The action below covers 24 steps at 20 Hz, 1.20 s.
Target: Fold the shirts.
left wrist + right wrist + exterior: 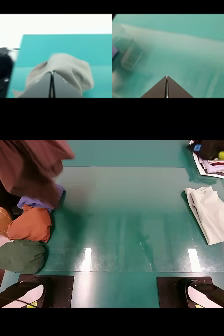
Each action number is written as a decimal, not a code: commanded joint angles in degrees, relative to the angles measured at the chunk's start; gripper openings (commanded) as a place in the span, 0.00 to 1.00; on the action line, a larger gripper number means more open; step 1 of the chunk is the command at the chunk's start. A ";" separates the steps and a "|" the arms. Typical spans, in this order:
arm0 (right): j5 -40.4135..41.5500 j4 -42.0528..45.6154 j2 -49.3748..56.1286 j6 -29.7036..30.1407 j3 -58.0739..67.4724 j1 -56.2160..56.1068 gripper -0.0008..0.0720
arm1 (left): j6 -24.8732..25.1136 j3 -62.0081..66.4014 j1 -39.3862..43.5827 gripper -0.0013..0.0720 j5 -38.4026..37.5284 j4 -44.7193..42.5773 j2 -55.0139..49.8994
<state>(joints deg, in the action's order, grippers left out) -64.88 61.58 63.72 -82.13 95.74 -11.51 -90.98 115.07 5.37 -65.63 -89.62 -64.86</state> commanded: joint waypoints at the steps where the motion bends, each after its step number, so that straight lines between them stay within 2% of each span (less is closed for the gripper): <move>1: -1.20 -0.17 -0.04 0.33 4.46 0.26 0.03 | 0.31 -2.91 11.78 0.05 -6.67 1.46 2.51; 4: -3.61 -0.46 -0.04 0.31 6.21 0.26 0.03 | 0.33 -12.15 23.02 0.05 -6.67 4.59 0.37; 7: -5.92 -0.50 -0.07 0.28 7.48 -0.39 0.03 | 2.19 -20.50 30.53 0.06 -2.54 9.77 -3.17; 8: -6.10 -0.48 -0.24 0.31 7.43 -0.83 0.03 | 3.76 -21.40 31.71 0.33 -1.97 9.97 -4.59; 9: -6.27 -0.50 -0.22 0.28 7.41 -1.16 0.03 | 4.44 -21.38 31.78 0.65 -2.05 9.70 -5.51; 10: -6.62 -0.48 -0.22 0.28 7.41 -1.66 0.03 | 4.39 -21.38 31.06 0.69 -2.54 7.91 -5.70; 13: -7.10 -0.46 -0.20 0.28 7.41 -2.34 0.03 | 3.91 -21.29 24.63 0.69 -8.11 1.77 -4.70; 16: -7.21 -0.46 -0.20 0.31 7.41 -2.34 0.03 | 3.23 -23.93 13.81 0.69 -11.26 1.09 -4.66; 19: -7.19 -0.44 -0.17 0.28 7.41 -2.34 0.03 | 2.45 -34.21 4.07 0.69 -9.22 3.21 -4.66; 24: -7.15 -0.42 0.13 0.28 7.37 -2.34 0.03 | 2.47 -52.15 -4.42 0.69 -2.01 4.98 -4.92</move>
<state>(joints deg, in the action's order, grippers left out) -72.01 61.14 63.64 -81.82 103.09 -13.78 -88.33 71.77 6.24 -71.42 -86.02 -69.60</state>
